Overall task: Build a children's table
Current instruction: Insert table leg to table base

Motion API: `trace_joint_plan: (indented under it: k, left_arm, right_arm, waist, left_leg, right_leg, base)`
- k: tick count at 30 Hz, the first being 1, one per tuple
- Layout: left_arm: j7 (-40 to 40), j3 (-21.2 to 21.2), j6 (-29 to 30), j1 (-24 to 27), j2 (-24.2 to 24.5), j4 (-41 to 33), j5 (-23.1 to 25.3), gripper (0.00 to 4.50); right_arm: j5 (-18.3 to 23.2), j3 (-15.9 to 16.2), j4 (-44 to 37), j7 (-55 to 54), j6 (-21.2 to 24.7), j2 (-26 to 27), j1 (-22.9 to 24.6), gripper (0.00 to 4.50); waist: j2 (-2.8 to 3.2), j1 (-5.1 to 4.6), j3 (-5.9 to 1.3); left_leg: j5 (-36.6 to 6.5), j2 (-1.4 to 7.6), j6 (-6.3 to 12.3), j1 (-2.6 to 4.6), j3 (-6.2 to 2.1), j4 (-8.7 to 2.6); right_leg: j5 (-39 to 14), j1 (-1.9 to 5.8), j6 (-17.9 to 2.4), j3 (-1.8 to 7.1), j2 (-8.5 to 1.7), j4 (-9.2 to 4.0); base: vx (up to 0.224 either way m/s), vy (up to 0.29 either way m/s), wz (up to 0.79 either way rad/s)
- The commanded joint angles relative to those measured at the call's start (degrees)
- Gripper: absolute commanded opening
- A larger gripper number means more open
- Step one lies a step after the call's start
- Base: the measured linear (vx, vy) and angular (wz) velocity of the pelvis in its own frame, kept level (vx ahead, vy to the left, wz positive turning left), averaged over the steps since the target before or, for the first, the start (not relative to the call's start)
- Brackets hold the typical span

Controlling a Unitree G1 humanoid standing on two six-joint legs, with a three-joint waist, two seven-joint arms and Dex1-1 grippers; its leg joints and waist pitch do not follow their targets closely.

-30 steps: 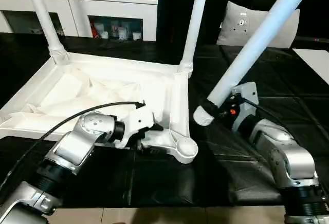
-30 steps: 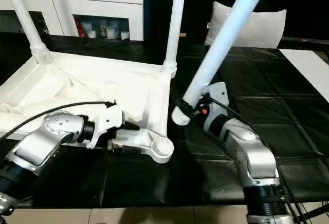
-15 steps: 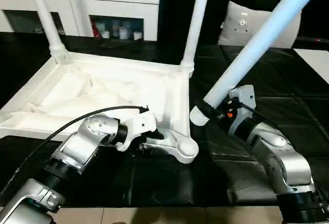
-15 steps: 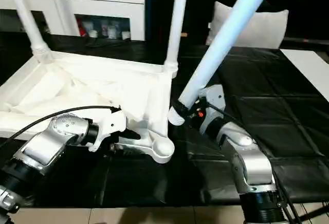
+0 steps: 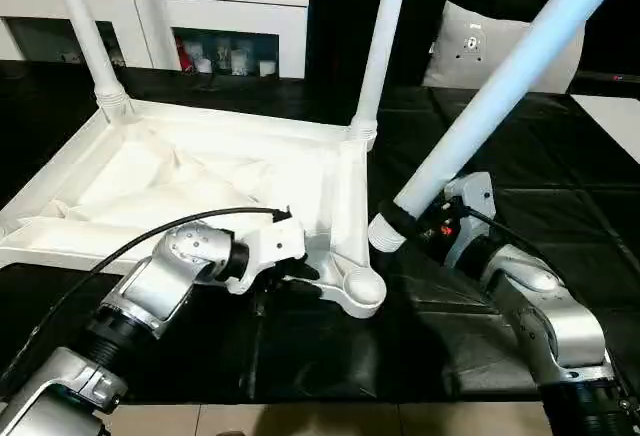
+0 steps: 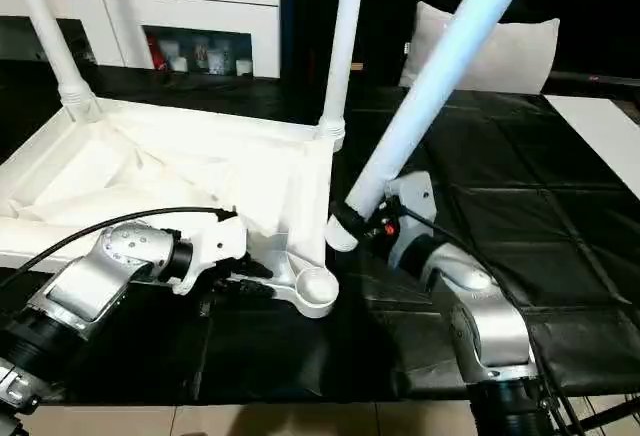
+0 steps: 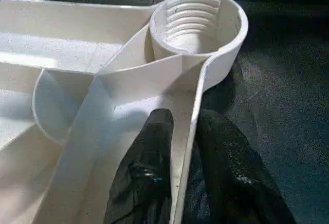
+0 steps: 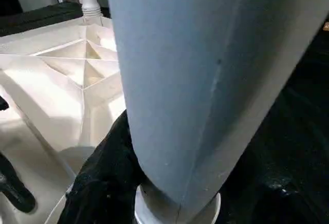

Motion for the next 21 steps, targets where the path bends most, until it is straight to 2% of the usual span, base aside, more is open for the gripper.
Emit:
trace_joint_plan:
  k: [1, 5, 6, 8, 11, 14, 15, 18, 19, 21]
  left_arm:
    - [0.32, -0.16, -0.52, 0.29, 0.13, 0.42, 1.13, 0.7]
    - [0.97, -0.22, -0.89, 0.33, 0.13, 0.92, 1.76, 0.52]
    - [1.11, -0.35, -0.99, 0.28, 0.2, 1.19, 2.11, 0.33]
    - [1.65, -0.39, 0.12, 0.14, 0.15, 1.45, 2.52, 0.32]
    - [2.5, -0.14, 1.39, -0.03, -0.34, 1.82, 2.77, 0.12]
    - [5.05, 0.17, 2.48, -0.46, -1.29, 3.32, 3.82, 0.05]
    - [5.9, 0.17, 2.97, -0.63, -1.49, 3.81, 4.3, 0.0]
    - [7.33, 0.7, 4.09, -0.83, -2.12, 4.39, 4.64, 0.0]
    - [7.51, 1.29, 5.74, -0.82, -2.6, 3.98, 4.0, 0.0]
    - [8.22, 2.42, 10.62, -0.84, -3.68, 2.29, 2.78, 0.0]
  right_arm:
    - [0.77, -1.05, -1.44, -0.29, 0.79, -0.19, -0.01, 1.85]
    - [0.97, -1.35, -1.36, -0.67, 0.67, 0.18, -0.08, 1.85]
    - [1.05, -1.52, -1.2, -0.89, 0.76, 0.27, -0.21, 1.85]
    - [0.89, -1.72, -0.87, -1.29, 0.68, 0.24, -0.43, 1.85]
    - [0.58, -1.71, -0.05, -1.71, 0.52, 0.18, -0.83, 1.85]
    - [-0.76, -1.02, 1.43, -1.54, -1.47, -0.07, -1.39, 1.85]
    - [-1.18, -0.81, 1.81, -1.47, -2.1, -0.16, -1.56, 1.85]
    - [-1.17, -0.68, 2.12, -1.47, -2.42, -0.19, -1.82, 1.85]
    - [-1.0, -0.71, 2.13, -1.5, -2.38, -0.15, -2.05, 1.85]
    - [-0.69, -0.86, 2.12, -1.37, -2.3, -0.09, -2.54, 1.85]
  waist:
    - [0.07, 0.13, -2.89]
    - [0.3, 0.15, -2.87]
    - [0.19, 0.11, -2.84]
    - [0.34, 0.17, -2.83]
    - [0.03, -0.04, -2.93]
    - [-0.02, -0.29, -2.91]
    - [-0.24, -0.33, -2.91]
    - [-0.25, -0.45, -2.95]
    - [0.01, -0.55, -3.01]
    - [-0.05, -0.66, -3.06]
  left_leg:
    - [-5.73, 3.46, 0.39, 0.08, -0.57, -4.9]
    - [-5.95, 3.45, 0.17, 0.01, -0.6, -4.93]
    - [-6.32, 3.51, 0.02, 0.14, -0.59, -5.02]
    - [-6.55, 3.49, -0.11, 0.09, -0.63, -5.03]
    - [-5.8, 3.38, -0.18, -0.1, -0.6, -5.02]
    - [-5.49, 3.3, 0.04, -0.12, -0.5, -4.93]
    - [-5.41, 3.28, 0.19, -0.21, -0.43, -4.86]
    - [-4.27, 3.22, 0.9, -0.24, -0.41, -4.81]
    - [-3.91, 3.21, 1.03, -0.24, -0.39, -4.79]
    - [-3.48, 3.29, 1.15, -0.18, -0.39, -4.8]
  right_leg:
    - [-5.81, 2.6, -11.76, 3.17, -5.16, -4.77]
    - [-5.88, 2.58, -11.73, 3.2, -5.2, -4.77]
    - [-6.16, 2.47, -11.63, 3.17, -5.12, -4.81]
    - [-6.51, 2.55, -11.55, 3.22, -5.22, -4.81]
    - [-5.65, 2.72, -11.44, 3.21, -5.16, -4.7]
    - [-5.71, 2.69, -11.72, 3.21, -5.13, -4.8]
    - [-5.97, 2.75, -11.73, 3.24, -5.19, -4.91]
    - [-5.57, 2.84, -11.61, 3.23, -5.11, -4.9]
    - [-4.65, 2.87, -11.88, 3.24, -5.11, -4.84]
    - [-3.73, 2.89, -12.4, 3.17, -5.08, -4.68]
  base:
    - [0.0, 0.0, 0.0]
    - [0.0, 0.0, 0.0]
    - [0.0, 0.0, 0.0]
    - [0.0, 0.0, 0.0]
    - [0.0, 0.0, 0.0]
    - [0.0, 0.0, 0.0]
    - [0.0, 0.0, 0.0]
    - [0.0, 0.0, 0.0]
    - [0.0, 0.0, 0.0]
    - [0.0, 0.0, 0.0]
